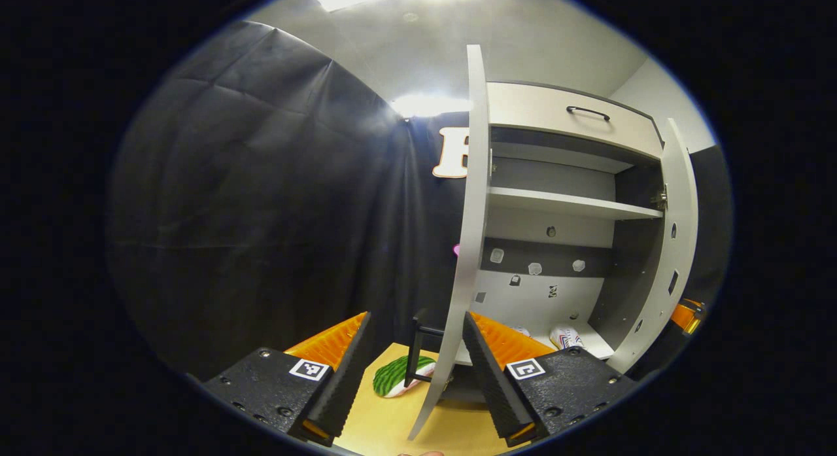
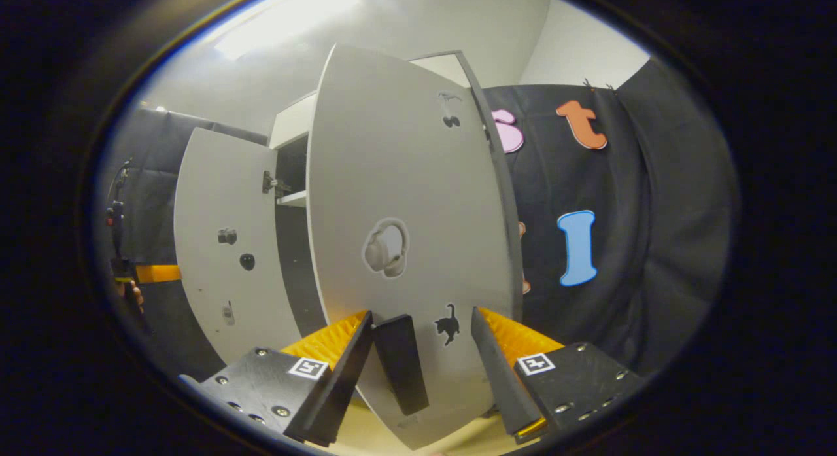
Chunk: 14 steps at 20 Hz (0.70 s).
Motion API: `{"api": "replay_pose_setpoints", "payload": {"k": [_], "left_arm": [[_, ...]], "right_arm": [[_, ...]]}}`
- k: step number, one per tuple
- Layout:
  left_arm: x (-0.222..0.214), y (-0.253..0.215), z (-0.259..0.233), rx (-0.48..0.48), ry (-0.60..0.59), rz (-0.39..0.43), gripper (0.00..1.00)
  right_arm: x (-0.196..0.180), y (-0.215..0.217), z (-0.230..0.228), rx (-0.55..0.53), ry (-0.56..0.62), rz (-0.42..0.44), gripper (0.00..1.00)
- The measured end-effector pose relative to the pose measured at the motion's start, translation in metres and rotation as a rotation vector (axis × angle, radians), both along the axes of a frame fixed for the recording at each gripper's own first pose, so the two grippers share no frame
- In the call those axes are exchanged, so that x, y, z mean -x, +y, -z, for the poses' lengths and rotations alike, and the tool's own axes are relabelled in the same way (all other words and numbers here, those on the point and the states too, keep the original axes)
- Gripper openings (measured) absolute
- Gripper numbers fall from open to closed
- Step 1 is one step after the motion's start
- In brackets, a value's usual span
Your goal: Grab one shoe with the right hand and put it into the shoe cabinet, grab the other shoe with the left hand and put it into the shoe cabinet; then close the right door with the right hand and the left door with the left hand.
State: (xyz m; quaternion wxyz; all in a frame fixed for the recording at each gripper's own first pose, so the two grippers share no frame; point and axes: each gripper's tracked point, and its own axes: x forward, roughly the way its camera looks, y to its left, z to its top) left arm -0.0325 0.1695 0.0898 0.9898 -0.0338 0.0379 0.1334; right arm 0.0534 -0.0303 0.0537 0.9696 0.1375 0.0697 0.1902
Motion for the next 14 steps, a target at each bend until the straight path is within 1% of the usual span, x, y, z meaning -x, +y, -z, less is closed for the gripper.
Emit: {"api": "replay_pose_setpoints", "payload": {"k": [1, 2, 3, 5, 6, 7, 11, 14], "left_arm": [[0.001, 0.000, -0.001, 0.002, -0.001, 0.002, 0.82], [0.002, -0.002, -0.001, 0.010, -0.001, 0.007, 0.82], [0.003, -0.003, -0.001, 0.019, 0.000, 0.011, 0.82], [0.005, 0.000, 0.000, 0.024, -0.001, 0.011, 0.83], [0.006, 0.001, 0.000, 0.025, -0.001, 0.009, 0.82], [0.007, 0.002, 0.000, 0.024, -0.001, 0.007, 0.82], [0.012, 0.012, -0.006, 0.030, -0.017, -0.005, 0.83], [0.009, 0.020, 0.001, 0.042, -0.007, -0.012, 0.83]], "right_arm": [[-0.003, 0.007, 0.001, 0.000, 0.001, -0.011, 0.89], [-0.004, 0.015, 0.000, -0.004, -0.004, -0.023, 0.86], [0.000, 0.025, -0.002, -0.011, -0.010, -0.038, 0.90], [-0.001, 0.037, -0.005, -0.015, -0.022, -0.059, 0.90], [0.000, 0.041, -0.007, -0.013, -0.030, -0.066, 0.86], [0.001, 0.045, -0.008, -0.010, -0.034, -0.073, 0.90], [0.004, 0.053, -0.005, 0.000, -0.029, -0.088, 0.89], [0.007, 0.052, -0.008, -0.003, -0.032, -0.083, 0.90]]}}
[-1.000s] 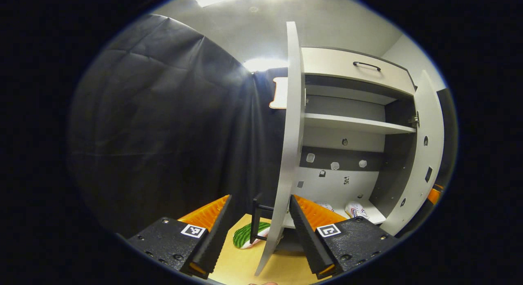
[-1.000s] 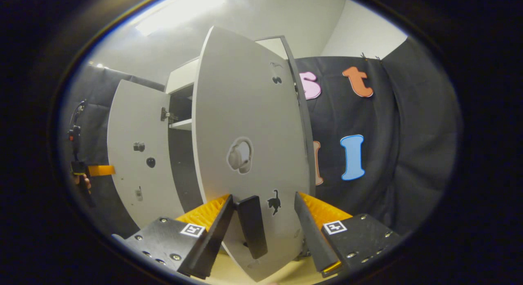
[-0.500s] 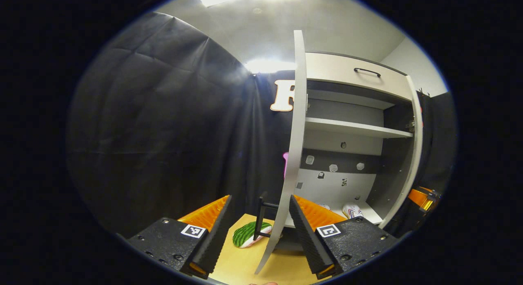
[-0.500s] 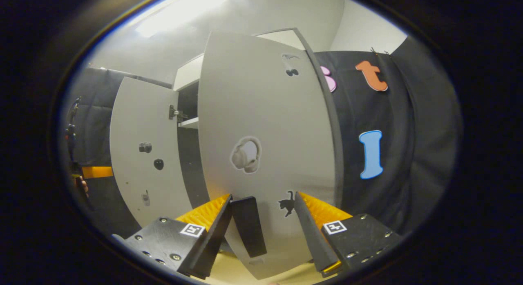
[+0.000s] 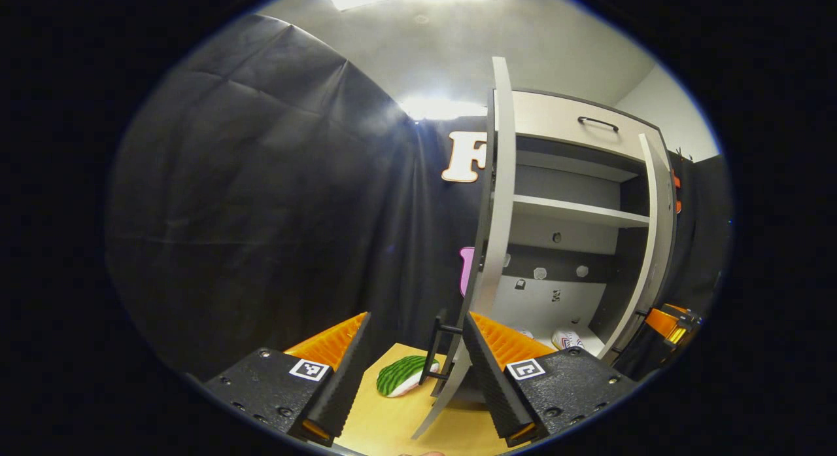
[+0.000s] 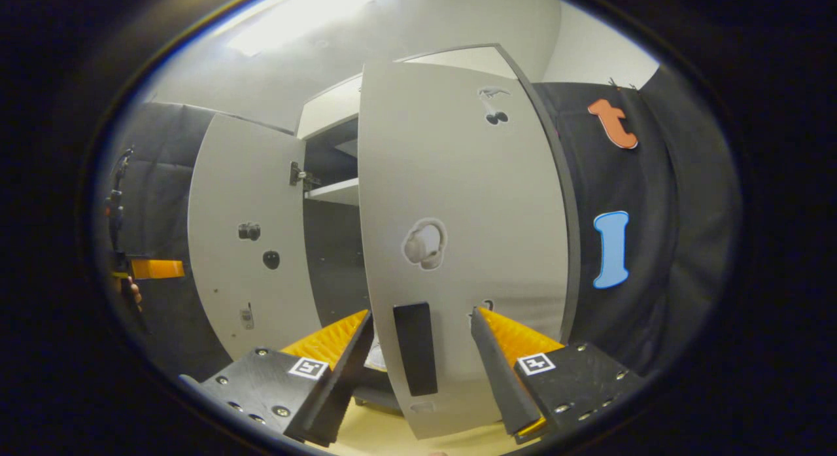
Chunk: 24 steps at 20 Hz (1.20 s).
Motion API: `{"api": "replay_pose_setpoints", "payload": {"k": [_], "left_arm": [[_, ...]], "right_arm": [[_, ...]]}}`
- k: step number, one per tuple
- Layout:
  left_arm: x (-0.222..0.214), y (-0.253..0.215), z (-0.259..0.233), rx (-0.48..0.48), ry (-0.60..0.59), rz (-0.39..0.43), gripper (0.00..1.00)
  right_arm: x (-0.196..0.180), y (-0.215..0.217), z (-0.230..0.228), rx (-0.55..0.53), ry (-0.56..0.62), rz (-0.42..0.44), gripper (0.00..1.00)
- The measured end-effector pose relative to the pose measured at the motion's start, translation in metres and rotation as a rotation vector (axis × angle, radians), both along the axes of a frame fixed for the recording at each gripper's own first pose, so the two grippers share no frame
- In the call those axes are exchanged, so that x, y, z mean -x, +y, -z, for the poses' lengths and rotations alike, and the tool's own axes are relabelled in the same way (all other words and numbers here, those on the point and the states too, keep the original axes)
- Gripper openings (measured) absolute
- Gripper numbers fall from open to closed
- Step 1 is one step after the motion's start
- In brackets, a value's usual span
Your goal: Grab one shoe with the right hand and put it into the shoe cabinet, grab the other shoe with the left hand and put it into the shoe cabinet; then close the right door with the right hand and the left door with the left hand.
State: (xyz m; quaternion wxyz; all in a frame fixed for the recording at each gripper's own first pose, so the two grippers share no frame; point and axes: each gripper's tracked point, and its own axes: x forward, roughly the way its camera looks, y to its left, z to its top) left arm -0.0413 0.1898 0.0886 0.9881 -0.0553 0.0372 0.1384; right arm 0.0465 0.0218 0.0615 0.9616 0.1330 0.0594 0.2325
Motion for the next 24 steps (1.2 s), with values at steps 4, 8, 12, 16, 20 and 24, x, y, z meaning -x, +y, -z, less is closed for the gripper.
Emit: {"api": "replay_pose_setpoints", "payload": {"k": [4, 8, 12, 16, 20, 24], "left_arm": [[-0.014, 0.001, 0.015, 0.024, 0.022, 0.024, 0.84], [-0.021, 0.003, 0.025, 0.006, 0.049, 0.034, 0.83], [-0.024, -0.006, 0.022, 0.001, 0.056, 0.076, 0.82], [-0.022, -0.024, 0.020, 0.009, 0.052, 0.190, 0.74], [-0.038, -0.085, 0.027, 0.057, 0.051, 0.338, 0.83], [-0.046, -0.123, 0.026, 0.029, 0.042, 0.446, 0.77]], "right_arm": [[0.005, -0.006, -0.001, 0.004, -0.003, 0.020, 0.89], [0.007, -0.014, 0.000, 0.011, -0.001, 0.056, 0.89], [0.009, -0.020, 0.001, 0.006, 0.007, 0.082, 0.89], [0.010, -0.019, 0.001, 0.009, 0.009, 0.091, 0.85], [0.010, -0.020, 0.002, 0.023, 0.008, 0.098, 0.89], [0.013, -0.034, 0.005, 0.044, 0.009, 0.130, 0.89]]}}
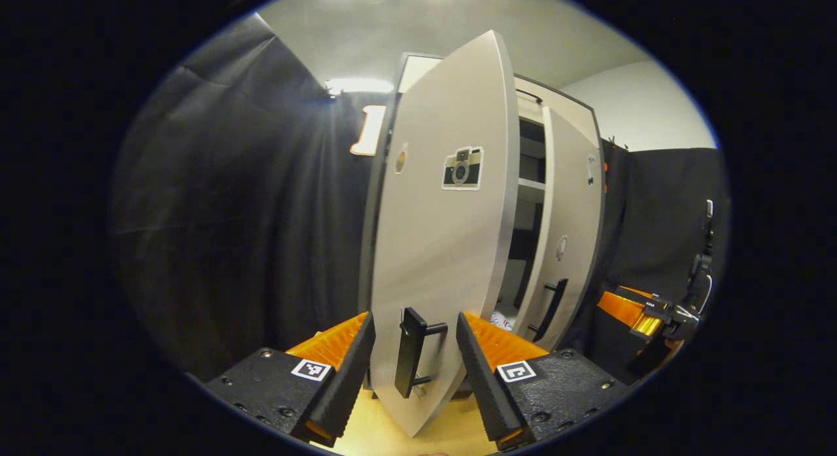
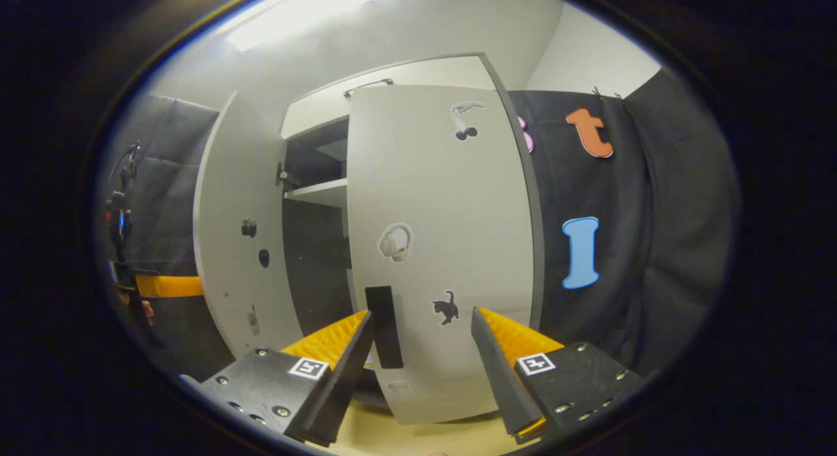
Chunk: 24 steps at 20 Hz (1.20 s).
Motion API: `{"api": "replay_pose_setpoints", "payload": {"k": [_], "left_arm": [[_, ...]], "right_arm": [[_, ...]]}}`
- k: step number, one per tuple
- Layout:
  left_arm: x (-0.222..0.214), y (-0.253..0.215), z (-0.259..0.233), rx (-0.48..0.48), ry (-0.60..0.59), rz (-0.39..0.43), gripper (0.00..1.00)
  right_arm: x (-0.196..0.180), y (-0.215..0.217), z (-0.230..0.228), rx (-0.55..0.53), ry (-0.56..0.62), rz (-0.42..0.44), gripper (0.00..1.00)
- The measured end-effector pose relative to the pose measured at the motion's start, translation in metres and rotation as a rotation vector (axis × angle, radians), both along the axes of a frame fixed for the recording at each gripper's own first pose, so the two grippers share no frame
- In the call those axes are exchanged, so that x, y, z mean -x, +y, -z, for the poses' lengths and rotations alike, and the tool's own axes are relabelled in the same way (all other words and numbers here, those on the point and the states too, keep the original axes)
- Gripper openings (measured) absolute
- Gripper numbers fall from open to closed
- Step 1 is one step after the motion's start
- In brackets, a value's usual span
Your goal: Grab one shoe with the right hand and put it into the shoe cabinet, grab the other shoe with the left hand and put it into the shoe cabinet; then close the right door with the right hand and the left door with the left hand.
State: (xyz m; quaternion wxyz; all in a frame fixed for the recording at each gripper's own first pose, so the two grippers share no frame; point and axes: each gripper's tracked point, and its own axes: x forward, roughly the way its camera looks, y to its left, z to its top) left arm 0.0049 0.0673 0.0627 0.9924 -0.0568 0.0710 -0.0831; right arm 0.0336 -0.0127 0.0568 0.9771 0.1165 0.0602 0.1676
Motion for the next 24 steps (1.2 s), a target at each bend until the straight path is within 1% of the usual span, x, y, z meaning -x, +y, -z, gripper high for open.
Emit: {"api": "replay_pose_setpoints", "payload": {"k": [3, 4, 5, 6, 8, 11, 15, 18, 19, 20, 21, 24], "left_arm": [[-0.002, -0.047, 0.000, 0.040, -0.007, 0.121, 0.77], [-0.003, -0.059, 0.001, 0.041, -0.009, 0.144, 0.77], [-0.004, -0.065, 0.002, 0.025, -0.016, 0.150, 0.72], [-0.006, -0.070, 0.001, 0.001, -0.023, 0.158, 0.78], [-0.005, -0.081, 0.000, -0.026, -0.033, 0.178, 0.80], [-0.005, -0.091, 0.001, -0.010, -0.029, 0.213, 0.80], [-0.004, -0.099, 0.003, 0.004, -0.021, 0.225, 0.80], [-0.002, -0.095, 0.005, 0.010, -0.017, 0.221, 0.80], [-0.001, -0.094, 0.005, 0.010, -0.015, 0.219, 0.80], [-0.001, -0.093, 0.005, 0.009, -0.014, 0.217, 0.80], [0.000, -0.093, 0.006, 0.009, -0.013, 0.215, 0.80], [0.002, -0.091, 0.007, 0.015, -0.009, 0.212, 0.80]], "right_arm": [[0.003, -0.016, 0.003, 0.008, 0.006, 0.036, 0.89], [0.004, -0.022, 0.003, 0.013, 0.007, 0.049, 0.89], [0.005, -0.028, 0.004, 0.016, 0.009, 0.063, 0.89], [0.006, -0.033, 0.005, 0.017, 0.010, 0.073, 0.89], [0.007, -0.040, 0.005, 0.018, 0.014, 0.090, 0.89], [0.007, -0.049, 0.005, 0.022, 0.016, 0.112, 0.89], [0.011, -0.052, 0.003, 0.027, 0.015, 0.119, 0.89], [0.012, -0.049, 0.002, 0.026, 0.014, 0.115, 0.90], [0.013, -0.048, 0.002, 0.026, 0.015, 0.113, 0.86], [0.013, -0.046, 0.001, 0.025, 0.015, 0.111, 0.85], [0.014, -0.046, 0.001, 0.024, 0.014, 0.109, 0.89], [0.015, -0.041, 0.000, 0.027, 0.012, 0.101, 0.90]]}}
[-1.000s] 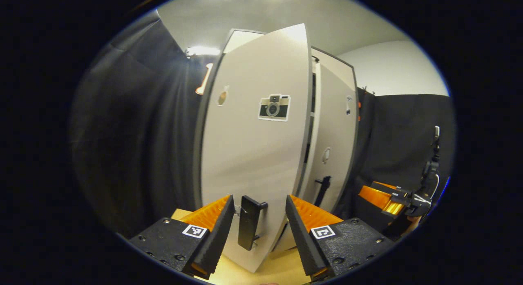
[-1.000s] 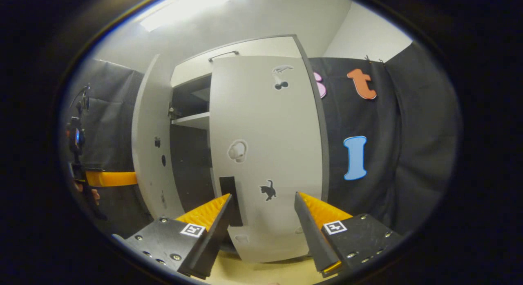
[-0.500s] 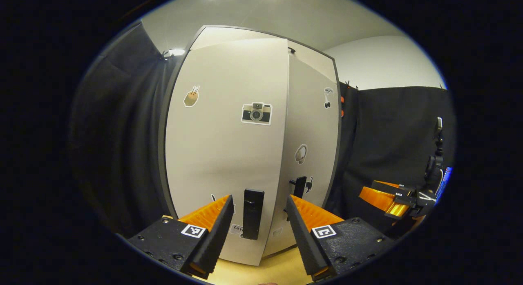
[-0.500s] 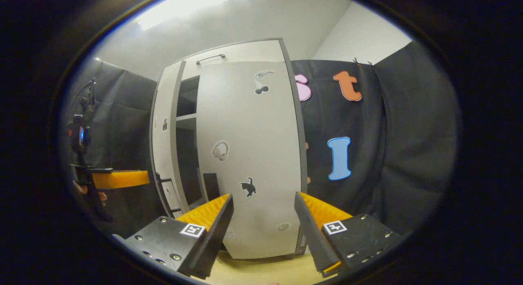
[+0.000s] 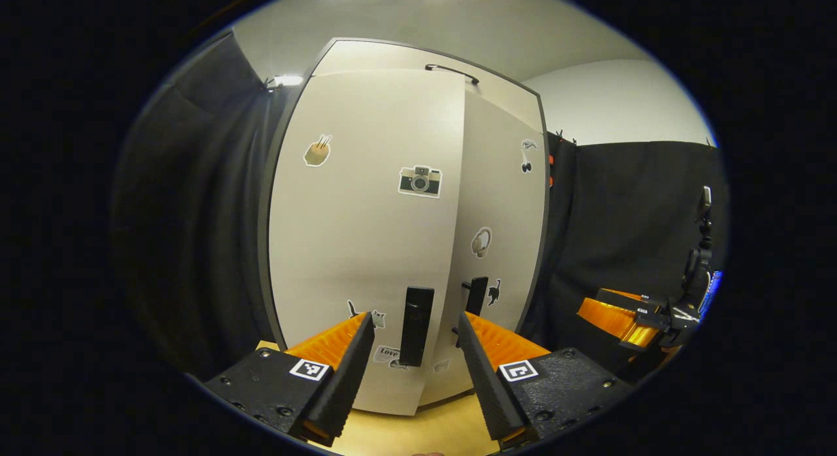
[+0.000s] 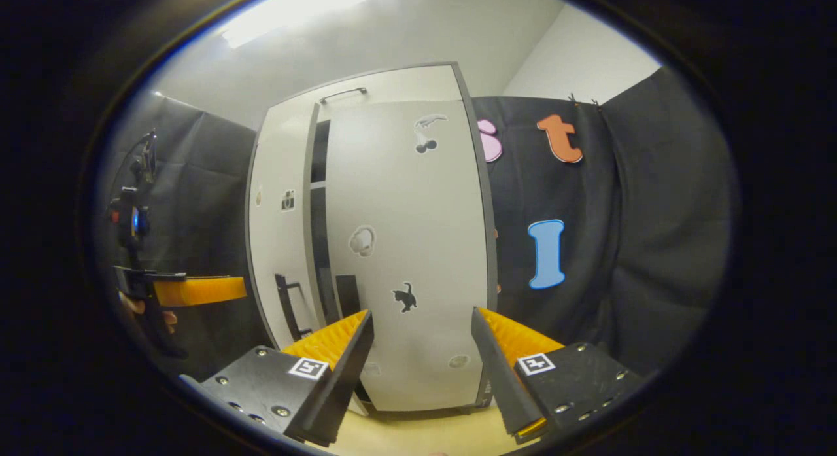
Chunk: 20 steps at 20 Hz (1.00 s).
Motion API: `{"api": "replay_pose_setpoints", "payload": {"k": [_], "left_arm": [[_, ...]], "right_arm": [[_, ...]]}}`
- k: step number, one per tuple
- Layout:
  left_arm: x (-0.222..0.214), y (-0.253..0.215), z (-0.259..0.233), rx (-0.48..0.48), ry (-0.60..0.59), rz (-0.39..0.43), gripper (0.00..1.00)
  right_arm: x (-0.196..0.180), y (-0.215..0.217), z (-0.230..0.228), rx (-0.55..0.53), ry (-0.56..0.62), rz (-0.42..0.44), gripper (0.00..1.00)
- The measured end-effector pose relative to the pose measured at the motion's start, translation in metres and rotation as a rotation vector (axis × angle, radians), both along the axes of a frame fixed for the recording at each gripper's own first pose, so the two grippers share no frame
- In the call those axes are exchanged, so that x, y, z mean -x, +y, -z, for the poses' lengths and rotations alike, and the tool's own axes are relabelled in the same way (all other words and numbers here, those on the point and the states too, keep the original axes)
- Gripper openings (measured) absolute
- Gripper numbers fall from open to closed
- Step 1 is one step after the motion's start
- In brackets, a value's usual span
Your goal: Grab one shoe with the right hand and put it into the shoe cabinet, grab the other shoe with the left hand and put it into the shoe cabinet; then close the right door with the right hand and the left door with the left hand.
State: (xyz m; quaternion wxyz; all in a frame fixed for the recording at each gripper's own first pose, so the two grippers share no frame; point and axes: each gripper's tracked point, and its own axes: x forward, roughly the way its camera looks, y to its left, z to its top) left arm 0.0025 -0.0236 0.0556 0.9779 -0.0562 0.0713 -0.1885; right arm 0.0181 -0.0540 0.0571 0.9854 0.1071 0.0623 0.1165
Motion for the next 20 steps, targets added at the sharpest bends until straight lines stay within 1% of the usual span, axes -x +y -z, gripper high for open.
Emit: {"api": "replay_pose_setpoints", "payload": {"k": [20], "left_arm": [[0.018, 0.007, 0.001, 0.001, 0.009, -0.015, 0.80]], "right_arm": [[0.019, 0.006, -0.007, -0.008, -0.005, -0.007, 0.89]]}}
